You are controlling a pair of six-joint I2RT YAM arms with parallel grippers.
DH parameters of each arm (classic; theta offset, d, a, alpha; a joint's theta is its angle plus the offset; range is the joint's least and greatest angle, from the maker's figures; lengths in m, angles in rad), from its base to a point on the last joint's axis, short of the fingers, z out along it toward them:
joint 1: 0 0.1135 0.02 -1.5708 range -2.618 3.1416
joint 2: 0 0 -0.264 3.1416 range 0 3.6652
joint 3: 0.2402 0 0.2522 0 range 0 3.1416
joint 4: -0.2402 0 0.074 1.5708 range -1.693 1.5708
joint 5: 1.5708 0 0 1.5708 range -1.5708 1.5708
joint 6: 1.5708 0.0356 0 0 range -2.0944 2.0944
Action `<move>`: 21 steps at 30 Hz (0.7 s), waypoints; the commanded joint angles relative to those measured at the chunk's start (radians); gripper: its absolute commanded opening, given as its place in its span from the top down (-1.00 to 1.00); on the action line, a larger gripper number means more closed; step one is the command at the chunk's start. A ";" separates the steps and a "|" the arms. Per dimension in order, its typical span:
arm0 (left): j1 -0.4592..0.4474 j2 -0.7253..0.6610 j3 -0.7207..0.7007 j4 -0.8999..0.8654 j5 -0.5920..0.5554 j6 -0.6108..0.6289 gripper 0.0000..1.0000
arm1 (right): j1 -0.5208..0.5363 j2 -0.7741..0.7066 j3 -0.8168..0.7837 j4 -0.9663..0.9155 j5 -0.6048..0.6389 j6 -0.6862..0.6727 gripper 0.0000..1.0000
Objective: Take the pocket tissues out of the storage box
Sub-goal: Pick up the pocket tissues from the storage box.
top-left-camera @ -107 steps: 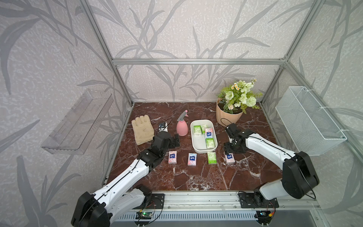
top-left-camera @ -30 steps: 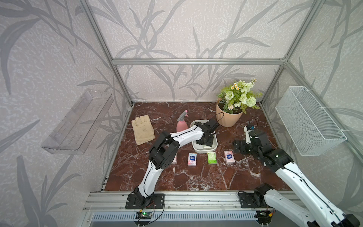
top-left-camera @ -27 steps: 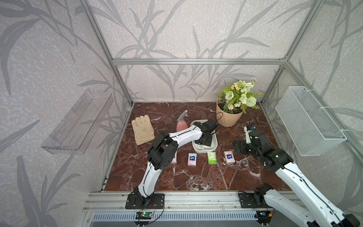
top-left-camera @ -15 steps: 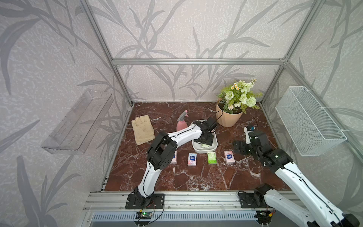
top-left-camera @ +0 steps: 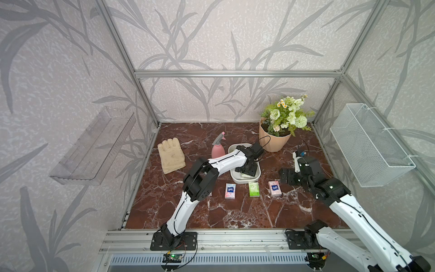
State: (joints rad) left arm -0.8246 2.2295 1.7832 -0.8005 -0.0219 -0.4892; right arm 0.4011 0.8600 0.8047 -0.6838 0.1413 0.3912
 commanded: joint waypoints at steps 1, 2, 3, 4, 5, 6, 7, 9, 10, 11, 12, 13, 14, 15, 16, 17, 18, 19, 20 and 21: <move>-0.003 0.016 0.027 -0.034 -0.015 0.011 -0.32 | -0.003 0.006 -0.005 -0.006 0.015 -0.005 -0.98; -0.003 0.018 0.027 -0.035 -0.014 0.011 -0.29 | -0.003 0.008 -0.005 -0.004 0.015 -0.005 -0.98; -0.003 0.020 0.025 -0.037 -0.013 0.012 -0.24 | -0.003 0.010 -0.005 -0.003 0.016 -0.005 -0.98; -0.003 0.019 0.025 -0.039 -0.010 0.011 -0.19 | -0.003 0.011 -0.005 -0.001 0.014 -0.006 -0.98; -0.002 0.021 0.024 -0.039 -0.009 0.011 -0.15 | -0.003 0.012 -0.005 -0.001 0.014 -0.006 -0.98; -0.003 0.020 0.024 -0.039 -0.007 0.012 -0.09 | -0.003 0.014 -0.005 0.001 0.015 -0.006 -0.98; -0.003 0.018 0.023 -0.040 -0.004 0.014 -0.05 | -0.003 0.014 -0.005 0.002 0.014 -0.006 -0.98; -0.004 0.008 0.024 -0.042 -0.003 0.018 -0.02 | -0.002 0.015 -0.004 0.003 0.016 -0.006 -0.98; -0.004 -0.002 0.021 -0.042 -0.003 0.020 0.01 | -0.004 0.015 -0.005 0.006 0.016 -0.007 -0.98; -0.004 -0.010 0.020 -0.042 -0.003 0.021 0.04 | -0.003 0.016 -0.005 0.006 0.018 -0.008 -0.98; -0.003 -0.024 0.018 -0.044 -0.003 0.023 0.06 | -0.003 0.016 -0.005 0.006 0.018 -0.007 -0.98; -0.001 -0.037 0.018 -0.047 -0.006 0.024 0.06 | -0.003 0.016 -0.005 0.007 0.020 -0.008 -0.98; -0.001 -0.051 0.018 -0.052 -0.006 0.025 0.06 | -0.004 0.016 -0.005 0.007 0.021 -0.008 -0.98; -0.002 -0.066 0.018 -0.057 -0.008 0.027 0.06 | -0.004 0.016 -0.005 0.009 0.023 -0.008 -0.98; -0.001 -0.084 0.015 -0.062 -0.008 0.029 0.06 | -0.004 0.016 -0.005 0.010 0.023 -0.008 -0.98; -0.002 -0.100 0.013 -0.066 -0.009 0.029 0.06 | -0.002 0.016 -0.007 0.011 0.023 -0.008 -0.98; -0.001 -0.119 0.009 -0.069 -0.009 0.031 0.06 | -0.004 0.016 -0.007 0.012 0.023 -0.006 -0.98; -0.002 -0.138 0.004 -0.074 -0.014 0.032 0.06 | -0.004 0.016 -0.007 0.013 0.024 -0.005 -0.98; -0.001 -0.157 -0.002 -0.078 -0.016 0.032 0.06 | -0.002 0.015 -0.008 0.015 0.024 -0.005 -0.98; 0.000 -0.179 -0.011 -0.083 -0.019 0.034 0.06 | -0.003 0.016 -0.008 0.016 0.024 -0.003 -0.98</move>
State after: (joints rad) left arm -0.8246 2.1475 1.7809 -0.8478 -0.0246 -0.4702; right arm 0.4007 0.8761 0.8047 -0.6815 0.1493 0.3912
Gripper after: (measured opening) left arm 0.474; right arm 0.991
